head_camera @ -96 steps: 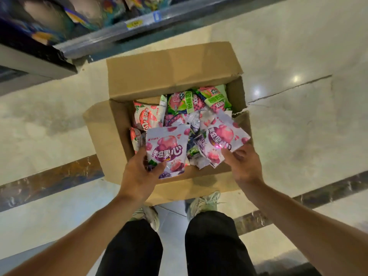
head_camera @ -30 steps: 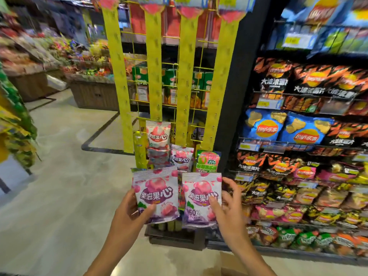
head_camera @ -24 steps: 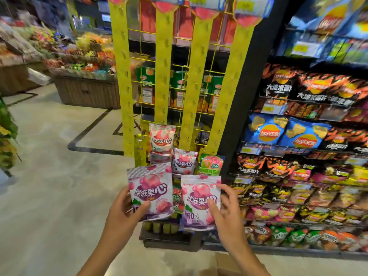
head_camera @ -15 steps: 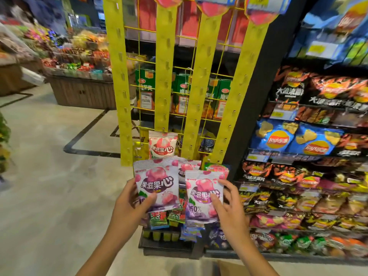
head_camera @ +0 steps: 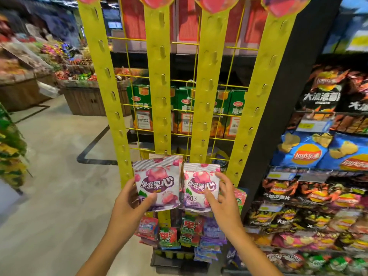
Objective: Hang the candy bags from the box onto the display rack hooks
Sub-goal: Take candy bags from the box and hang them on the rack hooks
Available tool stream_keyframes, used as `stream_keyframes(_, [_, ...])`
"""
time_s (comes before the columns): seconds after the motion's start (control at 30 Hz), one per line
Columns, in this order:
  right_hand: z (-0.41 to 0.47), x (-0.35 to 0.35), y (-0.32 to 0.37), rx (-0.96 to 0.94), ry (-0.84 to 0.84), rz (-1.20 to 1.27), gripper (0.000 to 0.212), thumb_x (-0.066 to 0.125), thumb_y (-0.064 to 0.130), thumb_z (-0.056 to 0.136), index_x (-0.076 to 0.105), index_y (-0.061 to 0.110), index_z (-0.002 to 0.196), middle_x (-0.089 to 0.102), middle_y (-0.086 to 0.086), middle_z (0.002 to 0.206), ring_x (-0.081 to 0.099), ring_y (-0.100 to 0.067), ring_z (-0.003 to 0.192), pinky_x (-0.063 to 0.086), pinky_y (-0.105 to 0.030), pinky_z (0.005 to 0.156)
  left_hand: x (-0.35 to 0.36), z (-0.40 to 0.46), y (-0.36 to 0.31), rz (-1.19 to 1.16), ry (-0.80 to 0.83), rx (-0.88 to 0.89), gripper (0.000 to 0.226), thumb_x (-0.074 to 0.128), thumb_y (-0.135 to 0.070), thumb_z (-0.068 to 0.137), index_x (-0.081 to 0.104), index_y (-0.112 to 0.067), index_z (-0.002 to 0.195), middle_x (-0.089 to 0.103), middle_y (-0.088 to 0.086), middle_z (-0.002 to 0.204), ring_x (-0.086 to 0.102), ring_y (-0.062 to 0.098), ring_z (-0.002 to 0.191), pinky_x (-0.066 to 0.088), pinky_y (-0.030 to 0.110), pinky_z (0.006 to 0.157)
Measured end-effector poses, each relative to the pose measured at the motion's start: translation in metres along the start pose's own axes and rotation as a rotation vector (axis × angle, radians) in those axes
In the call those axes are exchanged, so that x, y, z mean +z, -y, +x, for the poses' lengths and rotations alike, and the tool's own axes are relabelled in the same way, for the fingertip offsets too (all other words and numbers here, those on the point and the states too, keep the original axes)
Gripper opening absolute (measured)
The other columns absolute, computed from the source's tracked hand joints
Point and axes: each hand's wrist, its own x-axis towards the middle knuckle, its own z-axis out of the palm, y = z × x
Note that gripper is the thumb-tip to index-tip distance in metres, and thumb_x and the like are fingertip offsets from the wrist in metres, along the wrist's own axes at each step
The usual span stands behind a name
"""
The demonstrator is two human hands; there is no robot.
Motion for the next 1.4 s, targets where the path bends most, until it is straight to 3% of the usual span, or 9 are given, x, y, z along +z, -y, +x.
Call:
stream_keyframes(0.13, [0.012,0.006,-0.001,-0.035,-0.056,-0.016,0.052,0.066,0.019,0.096,0.044,0.047,0.134,0.034,0.023,0.151,0.038,0.005,0.135,0.05,-0.007,0.081,-0.001,0.021,0.005,-0.025,0.034,0.026,0.054,0.074,-0.02,0.081,0.056,-0.025,0.131,0.073,-0.014,0.11,0.069,0.006,0.103,0.058,0.018,0.075])
stream_keyframes(0.33, [0.019,0.015,-0.013,-0.014,-0.062,-0.071,0.055,0.067,0.026,0.095,0.042,0.054,0.134,0.035,0.019,0.155,0.046,-0.012,0.139,0.059,-0.034,0.093,-0.008,0.04,0.017,-0.033,0.121,0.022,0.059,0.076,-0.028,0.082,0.053,-0.03,0.136,0.072,-0.009,0.117,0.066,0.014,0.114,0.054,0.042,0.1])
stream_keyframes(0.47, [0.014,0.024,-0.021,0.023,-0.089,-0.114,0.054,0.066,0.02,0.096,0.041,0.049,0.133,0.034,0.017,0.153,0.041,0.006,0.133,0.052,-0.01,0.082,-0.007,0.05,0.013,-0.018,0.122,0.04,0.051,0.075,-0.027,0.079,0.053,-0.044,0.122,0.07,-0.022,0.111,0.064,-0.003,0.107,0.056,0.019,0.091])
stream_keyframes(0.67, [0.009,0.027,-0.045,0.099,-0.069,-0.14,0.052,0.066,0.028,0.096,0.039,0.055,0.132,0.032,0.031,0.147,0.029,-0.005,0.144,0.045,-0.027,0.107,-0.001,0.054,0.008,-0.023,0.153,0.038,0.06,0.07,-0.004,0.085,0.055,-0.06,0.101,0.061,-0.049,0.088,0.055,-0.03,0.088,0.045,-0.002,0.073])
stream_keyframes(0.77, [0.006,0.03,-0.039,0.107,-0.031,-0.151,0.056,0.065,0.031,0.096,0.036,0.064,0.132,0.03,0.044,0.141,0.036,0.002,0.136,0.043,-0.013,0.099,0.001,0.058,0.009,-0.025,0.193,0.05,0.067,0.072,-0.013,0.083,0.055,-0.077,0.092,0.067,-0.039,0.099,0.06,-0.019,0.097,0.05,0.006,0.083])
stream_keyframes(0.97, [-0.009,0.029,-0.042,0.173,0.068,-0.391,0.069,0.062,0.039,0.097,0.022,0.058,0.15,0.024,0.025,0.16,0.03,-0.009,0.147,0.033,-0.037,0.12,0.004,0.053,0.013,-0.025,0.222,0.045,0.049,0.07,-0.008,0.087,0.053,-0.04,0.119,0.069,-0.032,0.106,0.064,-0.012,0.101,0.052,0.01,0.086])
stream_keyframes(1.1, [-0.019,0.024,-0.038,0.228,0.028,-0.479,0.051,0.065,0.043,0.094,0.048,0.044,0.142,0.032,0.022,0.157,0.033,0.002,0.143,0.032,-0.033,0.121,0.004,0.051,0.021,-0.03,0.255,-0.009,0.054,0.072,-0.012,0.086,0.052,-0.034,0.131,0.069,-0.025,0.115,0.063,-0.004,0.11,0.05,0.01,0.09])
stream_keyframes(1.2, [-0.017,0.022,-0.014,0.111,-0.033,-0.317,0.032,0.062,0.034,0.097,0.064,0.035,0.129,0.051,0.024,0.142,0.044,0.021,0.123,0.041,-0.009,0.102,0.006,0.05,0.02,-0.012,0.274,-0.01,0.056,0.073,-0.018,0.085,0.052,-0.024,0.137,0.07,-0.013,0.119,0.065,0.007,0.114,0.053,0.028,0.1])
stream_keyframes(1.4, [-0.011,0.031,0.023,0.147,0.075,-0.006,0.043,0.06,0.052,0.091,0.048,0.048,0.132,0.059,0.032,0.127,0.056,0.013,0.117,0.045,-0.014,0.1,0.031,0.048,0.009,0.018,0.376,0.035,0.053,0.075,-0.026,0.087,0.053,-0.031,0.135,0.067,-0.018,0.125,0.061,0.002,0.119,0.05,0.025,0.102])
